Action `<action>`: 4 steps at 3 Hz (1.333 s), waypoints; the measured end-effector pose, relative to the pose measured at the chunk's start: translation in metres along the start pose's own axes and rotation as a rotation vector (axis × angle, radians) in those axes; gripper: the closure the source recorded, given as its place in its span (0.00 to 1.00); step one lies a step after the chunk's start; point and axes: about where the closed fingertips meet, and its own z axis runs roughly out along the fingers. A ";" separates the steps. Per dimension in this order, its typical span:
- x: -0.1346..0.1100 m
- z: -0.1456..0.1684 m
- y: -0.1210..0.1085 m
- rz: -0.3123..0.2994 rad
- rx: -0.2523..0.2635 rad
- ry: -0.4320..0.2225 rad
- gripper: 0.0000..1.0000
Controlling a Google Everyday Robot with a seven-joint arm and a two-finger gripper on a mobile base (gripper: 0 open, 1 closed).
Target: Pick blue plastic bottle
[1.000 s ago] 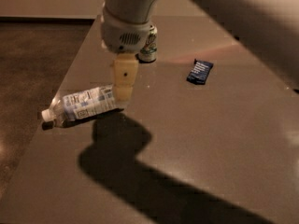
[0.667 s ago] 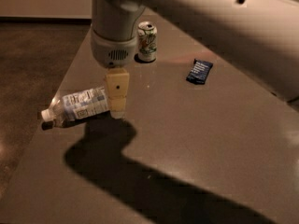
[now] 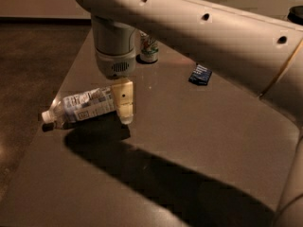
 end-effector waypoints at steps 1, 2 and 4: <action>0.007 0.012 -0.001 -0.003 -0.026 0.031 0.18; 0.012 0.015 0.000 -0.003 -0.041 0.038 0.42; 0.027 -0.008 0.001 0.027 -0.039 -0.030 0.88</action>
Offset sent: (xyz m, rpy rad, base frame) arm 0.0001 -0.0205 -0.0183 -0.0743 0.0629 0.0043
